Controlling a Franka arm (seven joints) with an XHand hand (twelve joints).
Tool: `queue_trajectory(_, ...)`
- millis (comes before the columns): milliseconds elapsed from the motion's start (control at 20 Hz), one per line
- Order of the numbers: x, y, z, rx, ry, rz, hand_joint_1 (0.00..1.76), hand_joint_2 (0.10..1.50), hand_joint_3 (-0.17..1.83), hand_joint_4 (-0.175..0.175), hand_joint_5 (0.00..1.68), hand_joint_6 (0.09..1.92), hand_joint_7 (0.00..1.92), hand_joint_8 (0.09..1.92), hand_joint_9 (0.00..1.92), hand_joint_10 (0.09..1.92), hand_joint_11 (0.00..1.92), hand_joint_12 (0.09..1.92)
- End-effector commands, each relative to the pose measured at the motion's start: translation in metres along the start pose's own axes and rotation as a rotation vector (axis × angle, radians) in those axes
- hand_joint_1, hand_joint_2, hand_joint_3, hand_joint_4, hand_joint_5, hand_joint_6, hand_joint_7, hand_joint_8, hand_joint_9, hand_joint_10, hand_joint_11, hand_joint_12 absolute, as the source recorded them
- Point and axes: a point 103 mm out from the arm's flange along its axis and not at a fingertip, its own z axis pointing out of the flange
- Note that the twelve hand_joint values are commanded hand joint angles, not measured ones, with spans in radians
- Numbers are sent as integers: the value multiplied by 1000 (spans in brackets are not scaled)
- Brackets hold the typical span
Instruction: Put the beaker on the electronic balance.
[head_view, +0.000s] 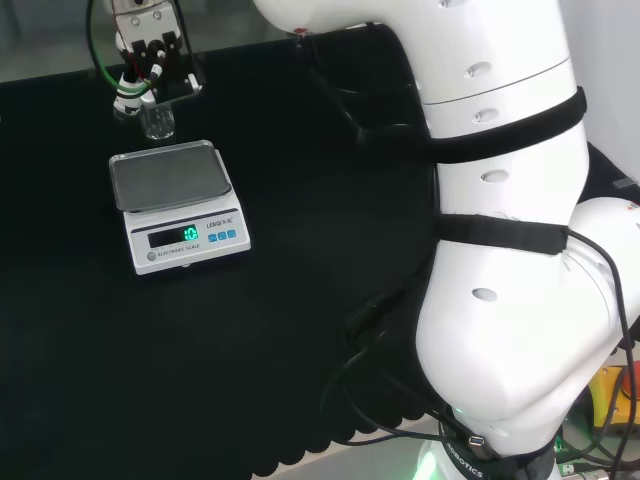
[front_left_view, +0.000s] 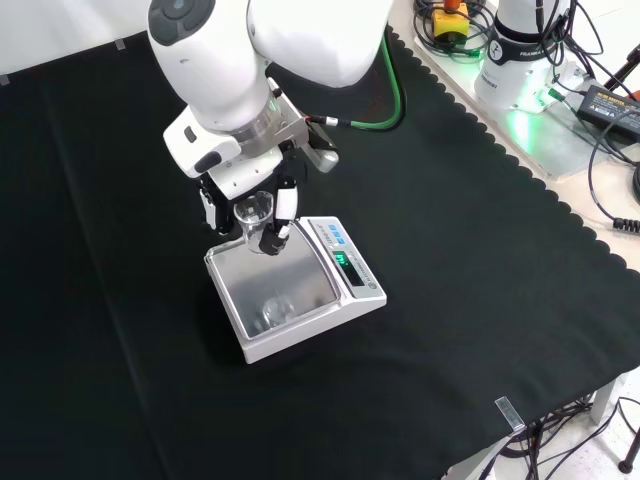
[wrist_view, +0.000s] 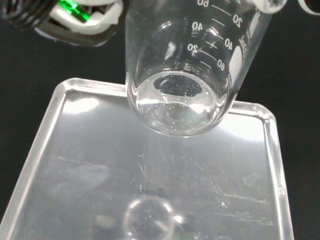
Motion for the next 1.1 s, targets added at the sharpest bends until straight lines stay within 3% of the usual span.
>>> queue_trajectory(50, -7, -3, 22, 14, 50, 0, 1204, 648, 675, -175, 1286, 651, 1656, 399, 1920, 187, 1763, 593)
queue_trajectory(550, -11, -1, 45, -8, 133, 8, 1203, 645, 681, -175, 1284, 656, 1657, 398, 1920, 185, 1762, 594)
queue_trajectory(850, -5, 4, 59, 14, 115, 23, 1203, 643, 685, -175, 1284, 659, 1658, 398, 1920, 185, 1761, 595)
queue_trajectory(1100, 5, 12, 75, 42, 96, 5, 1203, 642, 689, -175, 1283, 662, 1658, 398, 1920, 187, 1760, 597)
